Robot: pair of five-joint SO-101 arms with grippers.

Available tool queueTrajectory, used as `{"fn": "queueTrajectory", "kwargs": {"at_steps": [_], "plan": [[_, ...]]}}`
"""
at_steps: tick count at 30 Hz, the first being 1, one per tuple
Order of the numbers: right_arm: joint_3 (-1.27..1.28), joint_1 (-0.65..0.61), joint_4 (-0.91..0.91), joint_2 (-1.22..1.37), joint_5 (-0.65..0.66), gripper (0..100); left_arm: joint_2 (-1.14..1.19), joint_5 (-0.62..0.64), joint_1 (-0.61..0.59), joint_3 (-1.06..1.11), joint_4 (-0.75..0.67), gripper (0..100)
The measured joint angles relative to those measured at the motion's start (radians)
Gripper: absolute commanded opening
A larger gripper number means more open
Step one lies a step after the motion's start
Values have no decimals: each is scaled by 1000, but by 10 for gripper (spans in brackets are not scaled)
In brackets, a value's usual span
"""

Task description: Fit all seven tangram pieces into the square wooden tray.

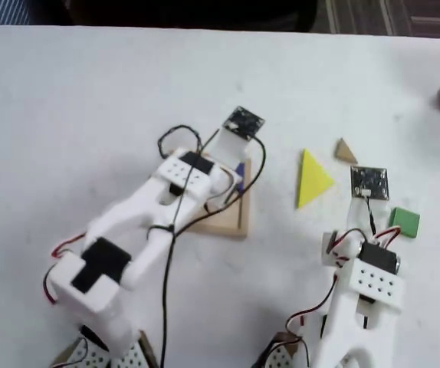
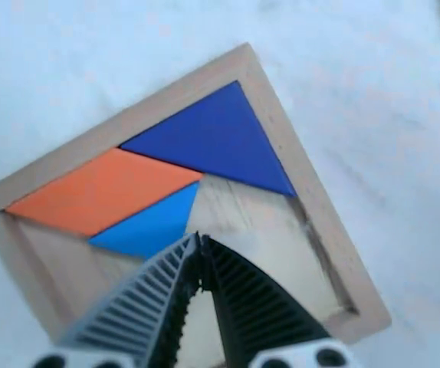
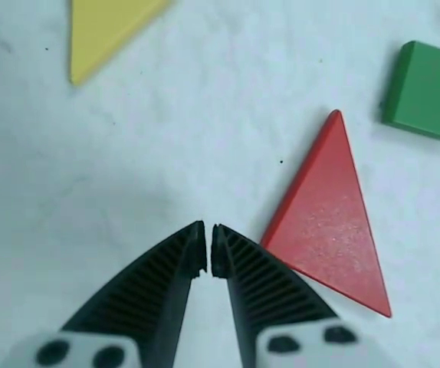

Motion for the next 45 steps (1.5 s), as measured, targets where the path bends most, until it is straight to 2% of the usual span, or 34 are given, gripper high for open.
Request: {"fn": "queueTrajectory", "kwargs": {"at_steps": [6, 13, 19, 26, 38, 45], "plan": [[0, 0, 0, 0, 0, 21, -63, 0, 0, 23, 52, 23], [0, 0, 0, 0, 0, 21, -64, 0, -81, 83, 54, 23], [0, 0, 0, 0, 0, 21, -52, 0, -124, 83, -26, 23], [0, 0, 0, 0, 0, 21, 43, 0, -121, 14, -29, 23], [0, 0, 0, 0, 0, 21, 51, 0, -120, 0, -23, 23], [0, 2, -8, 0, 0, 22, 18, 0, -120, 0, 68, 23]]}}
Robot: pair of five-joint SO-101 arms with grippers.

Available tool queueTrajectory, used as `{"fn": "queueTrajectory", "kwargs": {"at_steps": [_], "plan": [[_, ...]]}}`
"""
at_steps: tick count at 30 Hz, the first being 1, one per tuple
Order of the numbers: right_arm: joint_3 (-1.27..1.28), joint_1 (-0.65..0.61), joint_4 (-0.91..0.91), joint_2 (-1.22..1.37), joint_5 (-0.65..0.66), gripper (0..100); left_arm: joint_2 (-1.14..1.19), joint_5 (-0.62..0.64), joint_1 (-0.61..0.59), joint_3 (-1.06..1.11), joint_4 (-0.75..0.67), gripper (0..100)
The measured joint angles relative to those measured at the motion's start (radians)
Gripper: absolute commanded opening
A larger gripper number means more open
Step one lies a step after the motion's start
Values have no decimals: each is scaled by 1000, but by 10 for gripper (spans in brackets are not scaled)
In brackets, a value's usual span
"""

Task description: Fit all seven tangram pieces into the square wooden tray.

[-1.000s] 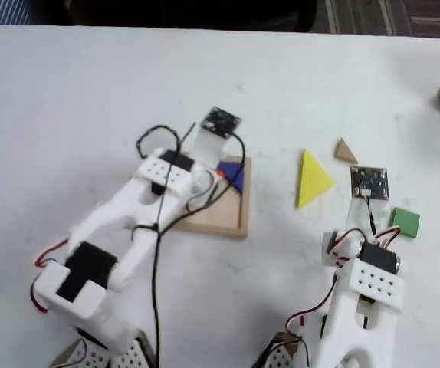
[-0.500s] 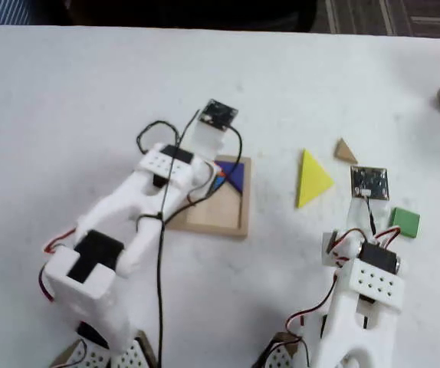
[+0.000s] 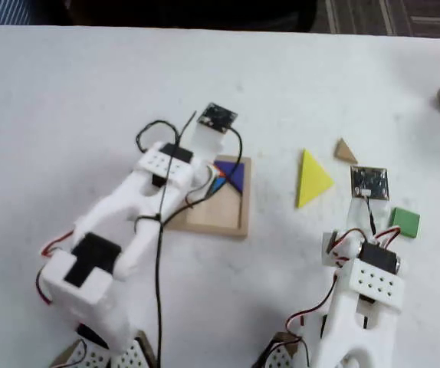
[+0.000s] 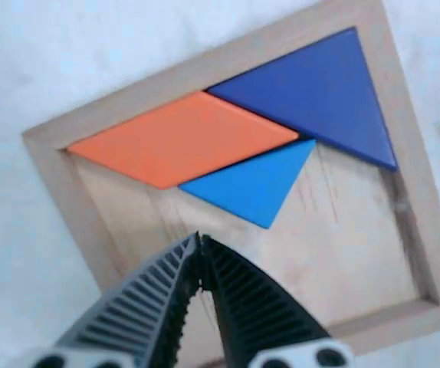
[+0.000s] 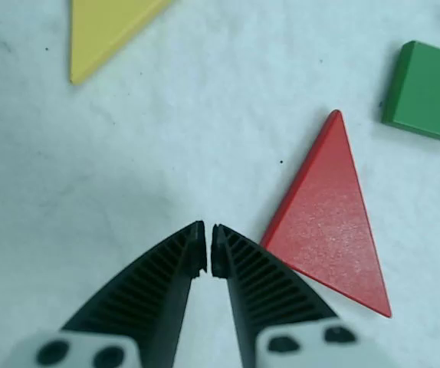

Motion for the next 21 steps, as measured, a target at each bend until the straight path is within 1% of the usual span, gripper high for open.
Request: {"fn": "queueTrajectory", "kwargs": {"at_steps": [2, 5, 10, 14, 17, 21], "plan": [[0, 3, -15, 0, 0, 22, -48, 0, -6, 20, 5, 23], [0, 41, -31, 0, 0, 22, -133, 0, -23, 92, -5, 23], [-48, 83, -32, 0, 0, 22, -229, 0, -66, 244, -137, 23], [-138, 141, -32, 9, 0, 22, -265, 0, -69, 281, -173, 23], [-255, 183, -15, 87, 0, 22, -272, 0, -69, 282, -181, 23], [-443, 224, 44, 295, 0, 22, -272, 0, -72, 282, -187, 23]]}}
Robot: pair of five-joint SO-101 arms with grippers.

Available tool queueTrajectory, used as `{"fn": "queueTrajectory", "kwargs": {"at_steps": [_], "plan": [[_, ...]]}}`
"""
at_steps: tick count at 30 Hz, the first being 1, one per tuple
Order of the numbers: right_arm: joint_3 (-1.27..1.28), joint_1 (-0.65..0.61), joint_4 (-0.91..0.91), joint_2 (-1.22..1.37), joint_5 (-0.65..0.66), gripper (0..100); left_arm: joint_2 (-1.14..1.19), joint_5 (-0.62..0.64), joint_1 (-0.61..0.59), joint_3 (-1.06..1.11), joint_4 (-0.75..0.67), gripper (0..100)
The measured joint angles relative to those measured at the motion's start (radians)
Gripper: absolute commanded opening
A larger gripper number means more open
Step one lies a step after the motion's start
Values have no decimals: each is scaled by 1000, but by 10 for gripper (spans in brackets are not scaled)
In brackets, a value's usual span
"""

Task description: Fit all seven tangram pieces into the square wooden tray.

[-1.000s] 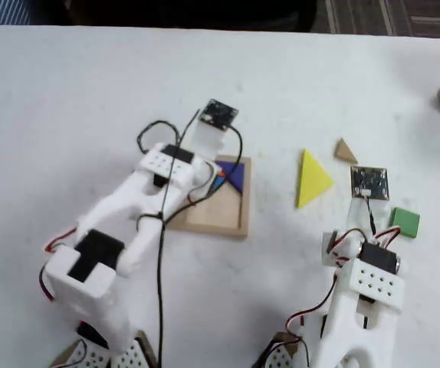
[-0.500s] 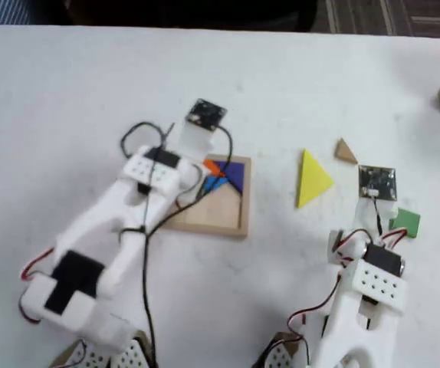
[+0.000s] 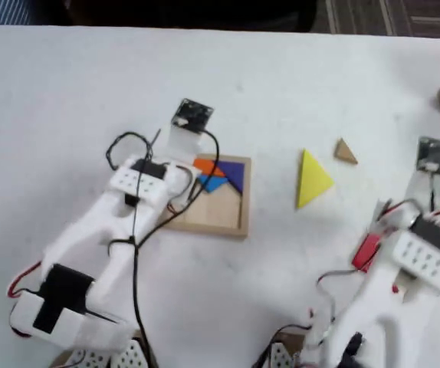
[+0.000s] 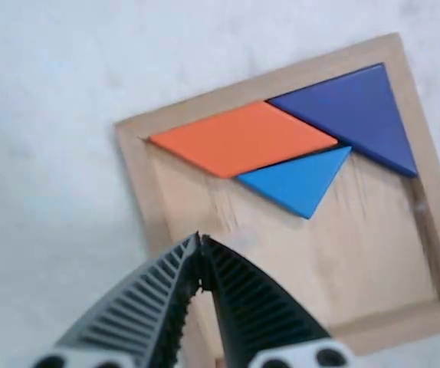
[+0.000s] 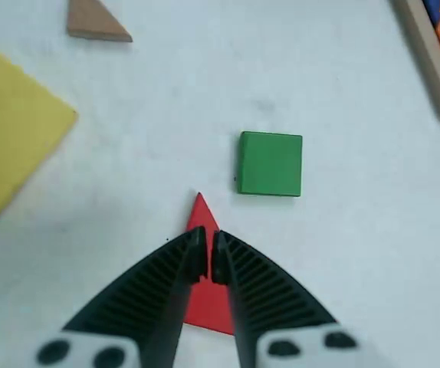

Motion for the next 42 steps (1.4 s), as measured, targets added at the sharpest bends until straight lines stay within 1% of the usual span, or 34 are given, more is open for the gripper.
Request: {"fn": "queueTrajectory", "kwargs": {"at_steps": [2, 4, 8, 11, 13, 16, 17, 21, 23, 28, 36, 42], "plan": [[-87, 20, 3, 121, 0, 22, 0, 0, 0, 0, -3, 25], [-167, 43, 3, 236, 0, 46, 0, 0, 0, 0, -3, 27], [-293, 51, 3, 405, 0, 162, 0, -2, 0, 2, -3, 27], [-333, 51, 3, 477, 12, 217, 0, -63, 0, 25, -11, 27], [-341, 51, -3, 509, 64, 221, 0, -95, 0, 52, -51, 28], [-342, 51, -41, 562, 115, 222, 0, -110, 0, 95, -117, 33], [-342, 51, -51, 583, 121, 222, 0, -114, 0, 103, -129, 51], [-342, 49, -84, 651, 130, 222, 0, -114, 0, 104, -152, 173], [-344, 49, -123, 678, 130, 222, 0, -114, 0, 110, -153, 196], [-348, 49, -164, 724, 130, 222, 0, -114, 0, 110, -153, 173], [-350, 49, -166, 744, 130, 222, 0, -114, 0, 110, -153, 176], [-350, 49, -209, 809, 130, 220, 0, -114, 0, 110, -153, 177]]}}
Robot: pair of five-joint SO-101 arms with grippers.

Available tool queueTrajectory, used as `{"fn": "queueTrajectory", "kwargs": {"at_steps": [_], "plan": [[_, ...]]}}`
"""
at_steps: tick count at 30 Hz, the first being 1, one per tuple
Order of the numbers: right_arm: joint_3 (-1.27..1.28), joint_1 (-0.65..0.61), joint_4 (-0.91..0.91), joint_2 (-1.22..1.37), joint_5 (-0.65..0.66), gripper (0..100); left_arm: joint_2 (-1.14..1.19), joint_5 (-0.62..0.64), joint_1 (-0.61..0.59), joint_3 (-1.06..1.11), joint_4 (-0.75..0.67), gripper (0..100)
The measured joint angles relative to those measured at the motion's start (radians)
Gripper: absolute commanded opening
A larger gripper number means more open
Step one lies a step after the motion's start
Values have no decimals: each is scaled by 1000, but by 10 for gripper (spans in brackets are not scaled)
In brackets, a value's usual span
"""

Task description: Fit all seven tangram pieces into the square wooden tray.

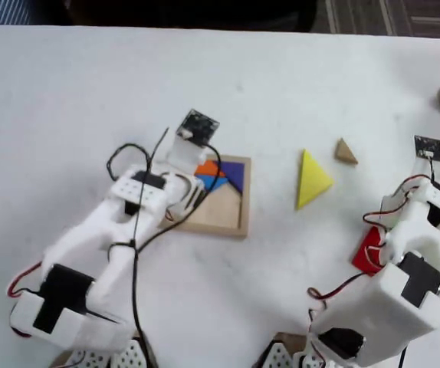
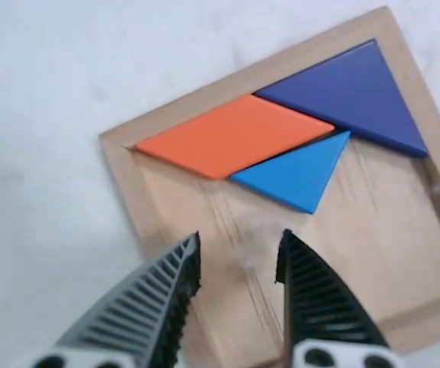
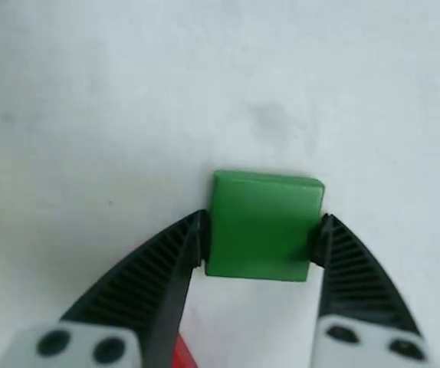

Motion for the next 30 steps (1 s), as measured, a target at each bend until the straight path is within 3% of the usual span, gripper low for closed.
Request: {"fn": "queueTrajectory", "kwargs": {"at_steps": [5, 11, 14, 30], "plan": [[-6, 0, 0, 5, 0, 204, 0, 0, 0, 0, 0, 177], [-37, 2, 14, 6, 0, 11, 0, 0, 0, 0, -3, 177], [-71, 2, 63, 8, 0, 53, 0, 0, 0, 0, -6, 177], [-370, -51, 520, 5, -49, 31, 0, -2, -15, 0, -11, 176]]}}
